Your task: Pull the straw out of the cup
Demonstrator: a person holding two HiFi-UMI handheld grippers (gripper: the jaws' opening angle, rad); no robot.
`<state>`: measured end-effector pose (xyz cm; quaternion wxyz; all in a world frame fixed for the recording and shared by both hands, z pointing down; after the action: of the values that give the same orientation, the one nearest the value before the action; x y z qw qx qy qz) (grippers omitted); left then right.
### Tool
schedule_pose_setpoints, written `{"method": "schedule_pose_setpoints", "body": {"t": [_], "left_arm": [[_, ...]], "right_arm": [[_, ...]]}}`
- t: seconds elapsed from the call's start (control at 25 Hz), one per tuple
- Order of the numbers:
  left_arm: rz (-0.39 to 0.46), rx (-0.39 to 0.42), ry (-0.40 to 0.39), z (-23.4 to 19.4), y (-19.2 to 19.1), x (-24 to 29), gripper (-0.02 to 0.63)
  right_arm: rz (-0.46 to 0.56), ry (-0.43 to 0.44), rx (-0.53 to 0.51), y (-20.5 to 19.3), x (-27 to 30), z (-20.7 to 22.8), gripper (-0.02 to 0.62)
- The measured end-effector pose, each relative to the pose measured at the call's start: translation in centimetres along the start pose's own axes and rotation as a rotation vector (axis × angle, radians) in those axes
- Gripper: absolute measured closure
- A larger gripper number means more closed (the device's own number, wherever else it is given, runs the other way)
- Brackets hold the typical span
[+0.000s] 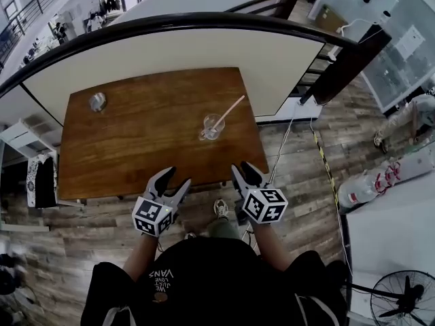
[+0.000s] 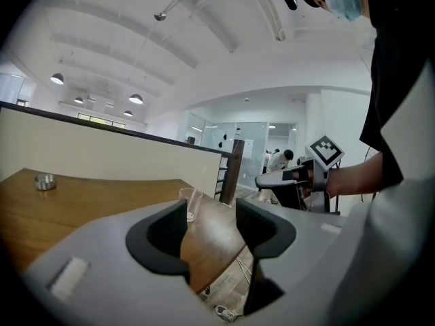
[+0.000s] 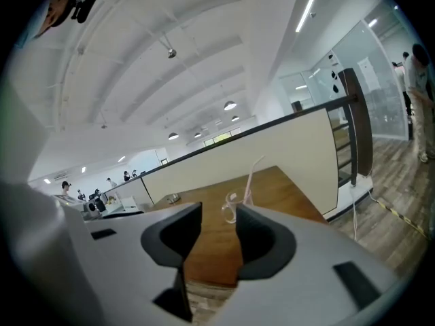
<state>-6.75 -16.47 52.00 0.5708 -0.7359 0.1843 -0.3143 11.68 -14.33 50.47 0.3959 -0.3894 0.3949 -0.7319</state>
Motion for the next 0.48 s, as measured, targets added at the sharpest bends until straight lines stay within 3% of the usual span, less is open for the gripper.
{"method": "schedule_pose_setpoints", "body": {"t": [0.48], "left_arm": [[-0.02,-0.026,0.087,-1.9,0.1,6.7,0.396]], "right_arm": [[-0.064,0.073,-0.016,3.4,6.2,6.2,0.463]]}}
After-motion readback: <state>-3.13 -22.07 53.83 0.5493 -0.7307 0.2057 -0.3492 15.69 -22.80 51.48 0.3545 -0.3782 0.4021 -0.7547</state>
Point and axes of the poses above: the fingertips, and each gripper's own axes: x forward along the fingers, z to its right, y out of its top, the point moved 2 cm from there along -x, backward along the fingers, and after that the axes turned 9 degrees about y, right-handed, at the moved point
